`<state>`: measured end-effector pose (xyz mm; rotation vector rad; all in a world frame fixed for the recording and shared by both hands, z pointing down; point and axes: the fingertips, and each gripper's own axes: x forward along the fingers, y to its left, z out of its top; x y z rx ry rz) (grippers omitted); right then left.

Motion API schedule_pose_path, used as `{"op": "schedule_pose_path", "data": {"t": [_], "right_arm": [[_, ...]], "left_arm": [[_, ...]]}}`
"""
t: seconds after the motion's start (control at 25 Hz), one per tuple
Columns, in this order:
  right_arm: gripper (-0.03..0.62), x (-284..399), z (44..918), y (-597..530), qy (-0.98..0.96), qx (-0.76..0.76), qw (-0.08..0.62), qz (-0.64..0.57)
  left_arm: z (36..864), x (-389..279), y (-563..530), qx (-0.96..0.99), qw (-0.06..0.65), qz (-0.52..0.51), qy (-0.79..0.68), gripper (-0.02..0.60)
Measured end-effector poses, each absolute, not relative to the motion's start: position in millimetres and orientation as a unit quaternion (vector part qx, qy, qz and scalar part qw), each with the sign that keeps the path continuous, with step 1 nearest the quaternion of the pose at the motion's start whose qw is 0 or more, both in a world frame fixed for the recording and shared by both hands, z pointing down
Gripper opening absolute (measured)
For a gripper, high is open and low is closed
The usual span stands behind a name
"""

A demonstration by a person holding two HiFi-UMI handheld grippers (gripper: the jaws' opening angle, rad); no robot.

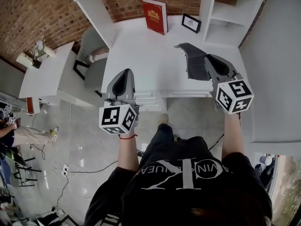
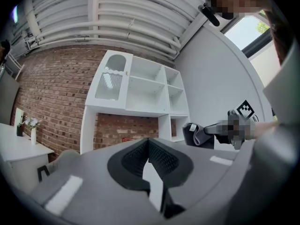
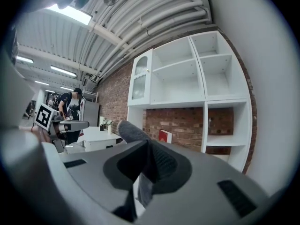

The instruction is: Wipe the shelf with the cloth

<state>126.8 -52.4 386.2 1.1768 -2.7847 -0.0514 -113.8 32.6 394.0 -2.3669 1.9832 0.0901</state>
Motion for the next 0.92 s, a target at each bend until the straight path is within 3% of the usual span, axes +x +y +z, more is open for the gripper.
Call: {"op": "schedule_pose_path", "data": {"t": [0.92], "right_arm": [[0.034, 127.1, 398.5, -68.7, -0.921, 0.386, 0.046, 0.007]], "left_arm": [[396.6, -115.5, 19.7, -0.76, 0.027, 0.02, 0.649, 0.011]]}}
